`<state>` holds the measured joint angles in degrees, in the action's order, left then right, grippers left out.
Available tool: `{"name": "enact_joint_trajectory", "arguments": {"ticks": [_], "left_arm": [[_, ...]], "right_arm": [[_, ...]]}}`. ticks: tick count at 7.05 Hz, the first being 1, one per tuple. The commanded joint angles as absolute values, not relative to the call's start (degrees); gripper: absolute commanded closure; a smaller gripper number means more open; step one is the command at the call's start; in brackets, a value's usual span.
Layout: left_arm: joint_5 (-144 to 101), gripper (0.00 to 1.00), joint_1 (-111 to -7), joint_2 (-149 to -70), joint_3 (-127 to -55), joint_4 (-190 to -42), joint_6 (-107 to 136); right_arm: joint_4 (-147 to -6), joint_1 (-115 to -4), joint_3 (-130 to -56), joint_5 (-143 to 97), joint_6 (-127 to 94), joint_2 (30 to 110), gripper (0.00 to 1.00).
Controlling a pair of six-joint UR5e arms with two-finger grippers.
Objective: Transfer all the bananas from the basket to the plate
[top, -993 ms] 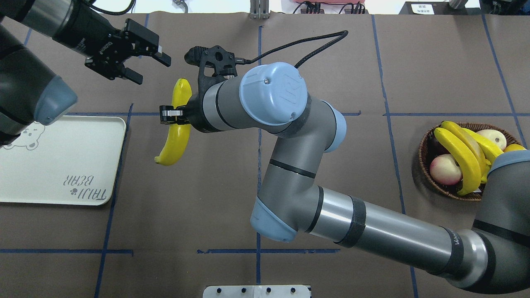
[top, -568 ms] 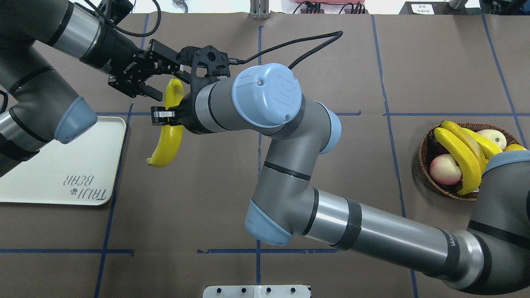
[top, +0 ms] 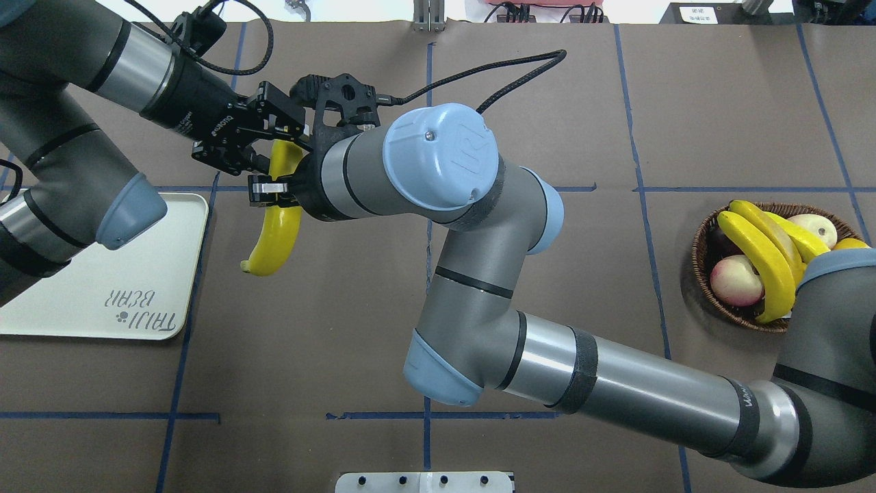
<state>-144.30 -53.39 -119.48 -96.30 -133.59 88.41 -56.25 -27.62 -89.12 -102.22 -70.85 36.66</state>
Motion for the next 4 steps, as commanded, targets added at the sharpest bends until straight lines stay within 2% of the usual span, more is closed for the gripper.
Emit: {"name": "enact_joint_trajectory", "arguments": {"ticks": [1, 2, 4], "left_arm": [[-144.8, 0.23, -53.4, -119.4, -96.4, -133.9, 88.6], [-144.8, 0.23, -53.4, -119.4, -96.4, -133.9, 88.6], [-144.8, 0.48, -53.4, -119.4, -96.5, -133.9, 89.8]], "right_arm": [[-56.2, -27.6, -89.1, -102.2, -70.8, 36.7, 0.99], [-56.2, -27.7, -89.1, -102.2, -70.8, 36.7, 0.99], [-56.2, -27.6, -89.1, -102.2, -70.8, 36.8, 0.99]]}}
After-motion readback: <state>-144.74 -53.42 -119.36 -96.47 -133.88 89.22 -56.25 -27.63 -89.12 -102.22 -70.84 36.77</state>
